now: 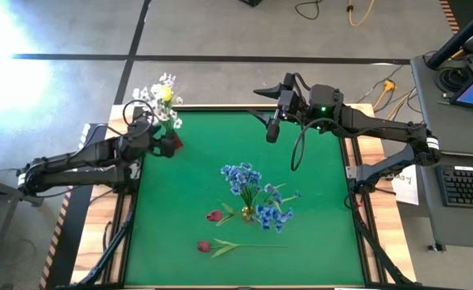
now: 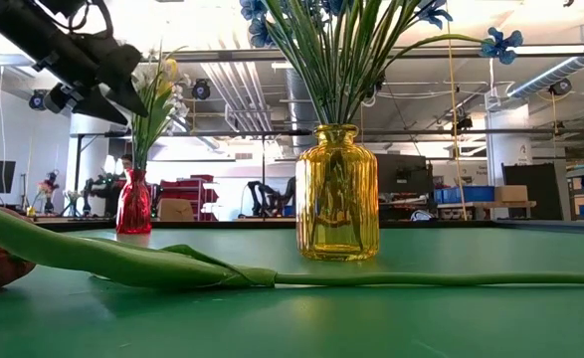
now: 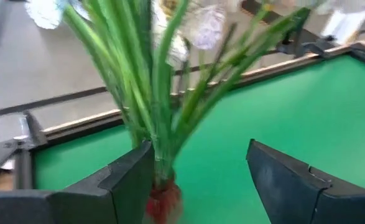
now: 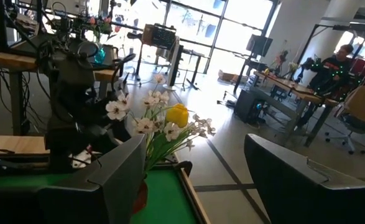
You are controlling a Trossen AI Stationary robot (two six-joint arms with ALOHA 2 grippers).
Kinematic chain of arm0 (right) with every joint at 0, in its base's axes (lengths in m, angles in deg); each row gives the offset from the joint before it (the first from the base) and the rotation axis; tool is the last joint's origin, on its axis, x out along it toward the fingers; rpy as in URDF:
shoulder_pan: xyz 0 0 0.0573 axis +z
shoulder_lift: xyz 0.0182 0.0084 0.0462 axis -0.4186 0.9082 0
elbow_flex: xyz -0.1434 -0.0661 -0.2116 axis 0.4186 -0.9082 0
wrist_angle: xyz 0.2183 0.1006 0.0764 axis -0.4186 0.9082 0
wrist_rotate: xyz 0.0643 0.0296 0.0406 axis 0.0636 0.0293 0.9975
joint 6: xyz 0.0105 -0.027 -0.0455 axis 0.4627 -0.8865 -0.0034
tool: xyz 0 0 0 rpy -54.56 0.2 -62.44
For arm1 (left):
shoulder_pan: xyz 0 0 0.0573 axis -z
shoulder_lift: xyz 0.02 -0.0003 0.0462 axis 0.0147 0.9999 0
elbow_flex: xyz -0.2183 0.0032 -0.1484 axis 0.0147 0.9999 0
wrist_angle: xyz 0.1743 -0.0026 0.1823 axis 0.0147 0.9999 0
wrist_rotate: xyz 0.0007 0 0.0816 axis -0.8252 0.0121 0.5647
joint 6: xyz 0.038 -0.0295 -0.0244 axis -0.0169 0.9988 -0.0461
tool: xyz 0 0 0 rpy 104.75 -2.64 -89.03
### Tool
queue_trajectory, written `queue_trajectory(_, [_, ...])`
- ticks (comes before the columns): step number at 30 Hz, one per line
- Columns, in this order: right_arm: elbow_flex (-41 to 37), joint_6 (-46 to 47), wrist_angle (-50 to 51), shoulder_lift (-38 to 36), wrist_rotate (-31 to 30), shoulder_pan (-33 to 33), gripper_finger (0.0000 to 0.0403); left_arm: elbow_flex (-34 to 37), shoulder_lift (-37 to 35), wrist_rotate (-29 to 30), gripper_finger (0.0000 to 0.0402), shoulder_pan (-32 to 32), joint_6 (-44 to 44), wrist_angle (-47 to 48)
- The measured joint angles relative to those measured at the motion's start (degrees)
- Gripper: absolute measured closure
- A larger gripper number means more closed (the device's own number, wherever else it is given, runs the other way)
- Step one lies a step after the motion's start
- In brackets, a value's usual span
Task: Sort flowers into vase by color
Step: Put the red flower into the yellow vase
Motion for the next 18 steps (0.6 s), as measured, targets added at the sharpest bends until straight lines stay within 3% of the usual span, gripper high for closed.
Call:
queue_trajectory(11, [0.0,2.82,0.26,-0.02,-0.09,0.02,0.0137,-0.11,-5.22,-7.03,0.0159,0.0,1.84,4.86])
queue_trajectory(18, [0.66,3.08,1.52,-0.09,-0.12,0.52,0.0138,-4.88,-6.56,-14.34,0.0159,0.0,4.6,12.67])
